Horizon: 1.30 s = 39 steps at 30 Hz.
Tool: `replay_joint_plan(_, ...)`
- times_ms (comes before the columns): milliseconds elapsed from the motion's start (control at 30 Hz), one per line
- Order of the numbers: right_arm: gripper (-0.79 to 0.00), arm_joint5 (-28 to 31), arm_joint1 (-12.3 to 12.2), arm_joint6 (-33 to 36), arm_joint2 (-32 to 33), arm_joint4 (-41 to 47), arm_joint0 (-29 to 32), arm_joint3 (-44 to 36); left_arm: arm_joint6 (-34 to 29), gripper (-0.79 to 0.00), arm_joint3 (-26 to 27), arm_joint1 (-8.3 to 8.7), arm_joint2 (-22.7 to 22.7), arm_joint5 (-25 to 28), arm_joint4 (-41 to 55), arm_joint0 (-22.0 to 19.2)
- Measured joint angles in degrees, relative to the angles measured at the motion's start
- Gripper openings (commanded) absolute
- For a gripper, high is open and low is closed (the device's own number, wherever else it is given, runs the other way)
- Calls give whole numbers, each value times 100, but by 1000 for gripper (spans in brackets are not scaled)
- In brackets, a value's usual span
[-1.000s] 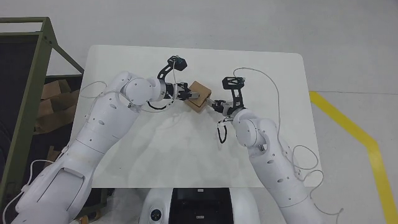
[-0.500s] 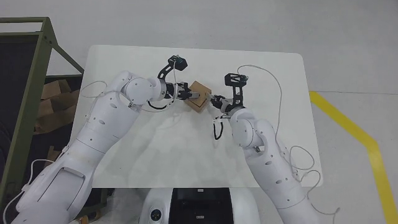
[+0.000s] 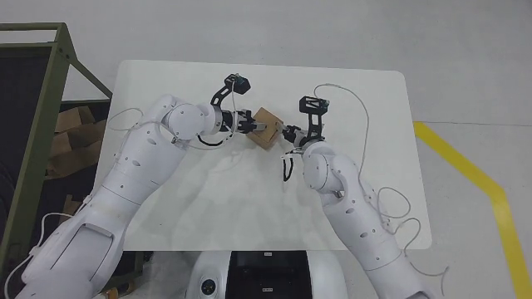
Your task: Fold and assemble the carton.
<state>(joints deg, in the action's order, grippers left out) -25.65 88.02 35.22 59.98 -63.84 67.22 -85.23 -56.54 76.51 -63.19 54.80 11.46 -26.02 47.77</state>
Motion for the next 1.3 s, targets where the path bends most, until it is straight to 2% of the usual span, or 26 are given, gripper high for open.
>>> replay_joint_plan(167,0,44,4,21,20,1,-18,53,-15,-354,-17,-8,-13,-1,5,-12)
replay_joint_plan(300,0,80,-6,3,89,-2,9,26,-15,-305,-34,-11,-14,0,8,-10)
replay_joint_plan(467,0,151,-30,-106,198,-37,119,-127,-8,0,1,-4,33,-8,14,-3)
replay_joint_plan(600,0,315,-67,-221,348,-61,244,-284,-6,0,90,18,128,-15,26,13)
replay_joint_plan(700,0,663,-111,-355,489,-43,376,-427,-3,0,164,44,233,-18,38,44)
replay_joint_plan(900,0,1673,-217,-514,768,97,636,-642,42,0,253,113,513,-73,76,156)
replay_joint_plan(1133,0,3331,-388,-869,877,-260,1081,-910,48,0,291,208,840,-103,3,336)
replay_joint_plan(1300,0,3988,-480,-915,935,-509,1273,-973,-52,0,304,270,903,-199,-418,477)
